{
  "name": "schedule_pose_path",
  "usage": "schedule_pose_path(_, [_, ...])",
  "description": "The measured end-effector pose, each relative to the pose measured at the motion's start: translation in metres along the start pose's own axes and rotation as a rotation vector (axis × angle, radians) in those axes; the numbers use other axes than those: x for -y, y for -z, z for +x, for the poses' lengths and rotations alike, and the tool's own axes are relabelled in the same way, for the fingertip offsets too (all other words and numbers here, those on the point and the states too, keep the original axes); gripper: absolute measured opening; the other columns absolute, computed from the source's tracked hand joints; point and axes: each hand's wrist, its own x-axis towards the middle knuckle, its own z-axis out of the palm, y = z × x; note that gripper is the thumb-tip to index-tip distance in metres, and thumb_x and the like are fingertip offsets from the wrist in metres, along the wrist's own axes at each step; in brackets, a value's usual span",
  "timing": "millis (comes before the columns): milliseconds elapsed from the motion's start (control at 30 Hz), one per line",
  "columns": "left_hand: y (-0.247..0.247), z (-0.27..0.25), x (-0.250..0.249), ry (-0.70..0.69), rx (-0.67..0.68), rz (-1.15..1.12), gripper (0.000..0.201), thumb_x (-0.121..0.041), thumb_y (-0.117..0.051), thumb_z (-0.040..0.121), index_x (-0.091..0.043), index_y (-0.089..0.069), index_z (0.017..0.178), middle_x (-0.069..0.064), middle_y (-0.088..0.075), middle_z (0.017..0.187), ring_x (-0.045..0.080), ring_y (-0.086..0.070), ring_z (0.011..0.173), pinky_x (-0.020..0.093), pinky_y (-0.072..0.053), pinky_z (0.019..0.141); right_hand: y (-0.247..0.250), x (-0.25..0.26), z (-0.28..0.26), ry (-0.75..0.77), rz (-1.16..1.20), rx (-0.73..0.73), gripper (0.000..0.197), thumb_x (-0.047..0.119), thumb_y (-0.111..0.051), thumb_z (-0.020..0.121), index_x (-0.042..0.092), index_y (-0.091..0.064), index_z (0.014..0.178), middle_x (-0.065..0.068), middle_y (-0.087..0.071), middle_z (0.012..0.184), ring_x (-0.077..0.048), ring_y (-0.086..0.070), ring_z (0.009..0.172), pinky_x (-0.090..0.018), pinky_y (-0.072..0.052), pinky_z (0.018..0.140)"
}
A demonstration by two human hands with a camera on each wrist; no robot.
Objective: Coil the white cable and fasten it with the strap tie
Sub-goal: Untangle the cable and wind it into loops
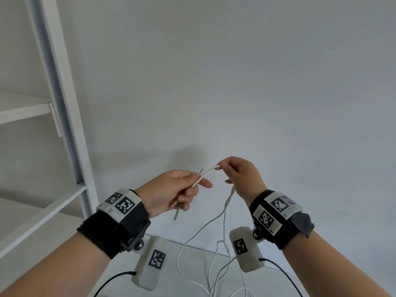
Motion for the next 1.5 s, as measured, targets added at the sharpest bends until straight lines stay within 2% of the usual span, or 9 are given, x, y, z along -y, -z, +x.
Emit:
schedule_pose_path(133, [0.001,0.002,-0.009,-0.089,-0.028,-0.031,0.029,-0.021,-0.037,0.099,-0.01,-0.055,0.078,-0.007,-0.036,0.052,0.007,-0.03,0.044,0.018,-0.039,0.048,0.015,0.022,-0.005,0.488,-0.185,-0.316,0.016,0.028,-0.055,0.086,0.024,-0.068,0.077,0.02,-0.059,0.068,-0.003,-0.052,0.069,-0.017,-0.038,0.071])
schedule_pose_path(267, [0.004,0.004,0.007,0.014,-0.101,0.124,0.029,-0.018,-0.034,0.1,-0.012,-0.05,0.077,-0.008,-0.036,0.052,0.005,-0.031,0.041,0.018,-0.035,0.047,-0.01,-0.016,-0.018,0.207,-0.612,0.056,0.022,0.029,-0.047,0.089,0.025,-0.067,0.08,0.019,-0.048,0.054,-0.012,-0.048,0.073,-0.034,-0.044,0.083])
schedule_pose_path(333, [0.009,0.006,0.014,0.013,-0.13,0.049,0.028,-0.019,-0.035,0.1,-0.011,-0.05,0.078,-0.008,-0.036,0.051,0.005,-0.031,0.042,0.017,-0.037,0.046,-0.008,-0.03,-0.011,0.275,-0.487,-0.085,0.02,0.027,-0.052,0.088,0.021,-0.069,0.079,0.022,-0.045,0.052,-0.01,-0.046,0.066,-0.025,-0.043,0.073])
schedule_pose_path(467, [0.008,0.008,0.011,-0.034,-0.14,-0.017,0.029,-0.02,-0.035,0.1,-0.01,-0.05,0.078,-0.009,-0.037,0.051,0.005,-0.032,0.043,0.017,-0.039,0.047,-0.023,-0.045,-0.022,-0.01,-0.316,0.282,0.026,0.018,-0.048,0.091,0.029,-0.058,0.07,0.009,-0.054,0.06,-0.004,-0.047,0.059,-0.013,-0.038,0.059])
schedule_pose_path(867, [0.005,0.015,-0.002,-0.2,-0.242,-0.263,0.028,-0.018,-0.037,0.1,-0.009,-0.055,0.08,-0.004,-0.05,0.056,0.007,-0.047,0.045,0.021,-0.051,0.052,-0.019,-0.077,-0.025,-0.167,-0.307,0.232,0.022,0.015,-0.05,0.089,0.022,-0.063,0.073,0.004,-0.068,0.077,0.002,-0.055,0.066,-0.004,-0.039,0.059])
schedule_pose_path(1033, [-0.002,0.017,0.004,-0.24,-0.186,-0.401,0.026,-0.014,-0.037,0.099,-0.001,-0.058,0.089,0.009,-0.073,0.079,0.023,-0.071,0.075,0.032,-0.059,0.075,-0.021,-0.062,-0.025,-0.123,-0.229,0.127,0.023,0.016,-0.045,0.093,0.021,-0.067,0.086,0.009,-0.056,0.061,-0.004,-0.049,0.059,-0.011,-0.038,0.055])
schedule_pose_path(1267, [-0.011,0.024,0.009,-0.188,-0.175,-0.26,0.024,-0.017,-0.036,0.1,-0.003,-0.053,0.09,0.015,-0.071,0.11,0.032,-0.069,0.098,0.036,-0.056,0.087,-0.033,-0.041,-0.036,0.011,-0.446,0.34,0.027,0.024,-0.04,0.096,0.02,-0.065,0.105,0.014,-0.043,0.047,0.003,-0.036,0.062,-0.021,-0.032,0.066])
schedule_pose_path(1333, [-0.014,0.025,0.012,-0.151,-0.185,-0.141,0.025,-0.017,-0.035,0.1,-0.005,-0.051,0.087,0.012,-0.071,0.11,0.029,-0.069,0.098,0.038,-0.054,0.09,-0.034,-0.031,-0.038,0.028,-0.432,0.413,0.027,0.026,-0.04,0.097,0.021,-0.065,0.106,0.015,-0.048,0.057,0.002,-0.042,0.064,-0.015,-0.035,0.067])
schedule_pose_path(1500, [-0.015,0.024,0.017,-0.098,-0.199,0.081,0.028,-0.021,-0.033,0.101,-0.012,-0.049,0.08,0.002,-0.073,0.108,0.022,-0.07,0.095,0.041,-0.05,0.094,-0.035,-0.02,-0.042,0.081,-0.486,0.587,0.03,0.03,-0.039,0.097,0.021,-0.064,0.112,0.001,-0.067,0.114,-0.01,-0.057,0.095,-0.024,-0.042,0.09])
